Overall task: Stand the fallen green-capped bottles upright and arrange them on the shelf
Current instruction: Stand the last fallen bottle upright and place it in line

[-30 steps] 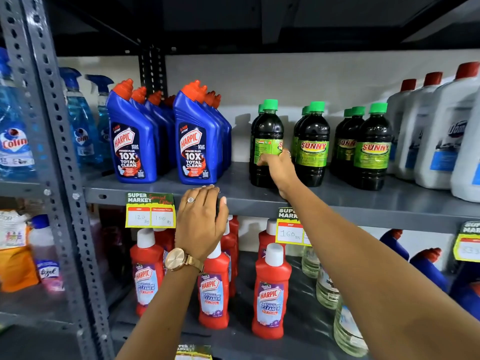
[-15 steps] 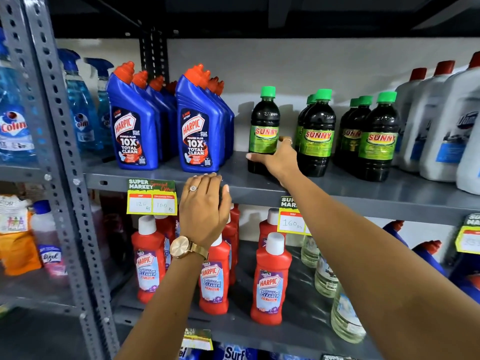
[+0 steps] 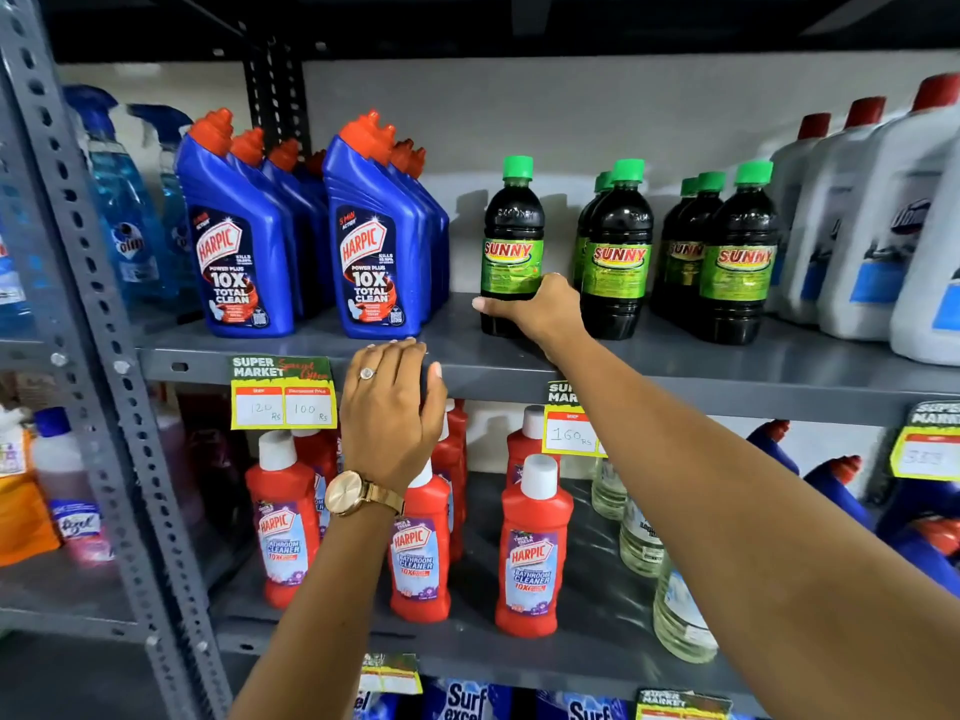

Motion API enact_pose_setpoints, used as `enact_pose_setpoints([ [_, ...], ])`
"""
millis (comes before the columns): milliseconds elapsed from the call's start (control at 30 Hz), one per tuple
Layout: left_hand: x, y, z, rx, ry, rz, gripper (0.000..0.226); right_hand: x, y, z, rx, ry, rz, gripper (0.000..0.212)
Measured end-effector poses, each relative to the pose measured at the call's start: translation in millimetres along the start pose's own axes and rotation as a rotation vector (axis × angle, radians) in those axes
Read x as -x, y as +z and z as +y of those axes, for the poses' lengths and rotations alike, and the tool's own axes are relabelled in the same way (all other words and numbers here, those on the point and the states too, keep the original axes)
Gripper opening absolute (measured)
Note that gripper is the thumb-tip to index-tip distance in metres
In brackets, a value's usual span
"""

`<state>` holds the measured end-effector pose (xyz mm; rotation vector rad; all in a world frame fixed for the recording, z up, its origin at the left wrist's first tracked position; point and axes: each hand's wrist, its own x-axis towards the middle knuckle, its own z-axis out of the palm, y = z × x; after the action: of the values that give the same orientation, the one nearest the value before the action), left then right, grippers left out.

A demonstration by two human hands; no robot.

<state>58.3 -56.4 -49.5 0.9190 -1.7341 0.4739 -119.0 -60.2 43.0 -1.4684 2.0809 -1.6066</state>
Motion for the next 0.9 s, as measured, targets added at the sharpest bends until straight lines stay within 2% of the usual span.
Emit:
enact_pose_setpoints([
  [267,0.8,6.0,-0.6,0.021,0.003,0.040,0.036,-5.6,1.5,2.0,0.013,0.011,-0.005,0.064],
  [700,-0.4,4.1,-0.4,0.040,0.004,0.036,0.034,-6.6,1.6,4.8,-0.138,0.074,-0.079,0.050],
  [767,-4.5,-3.0,2.8,0.030,-0.026,-0.021,0.034,-1.2,-7.5,2.7,-0.186,0.097,-0.149,0.053],
  [900,-30.3,-22.4,16.3,-0.011,-0.032,-0.135,0.035,5.7,-53.2,-4.5,-0.224,0.200,-0.454,0.071],
])
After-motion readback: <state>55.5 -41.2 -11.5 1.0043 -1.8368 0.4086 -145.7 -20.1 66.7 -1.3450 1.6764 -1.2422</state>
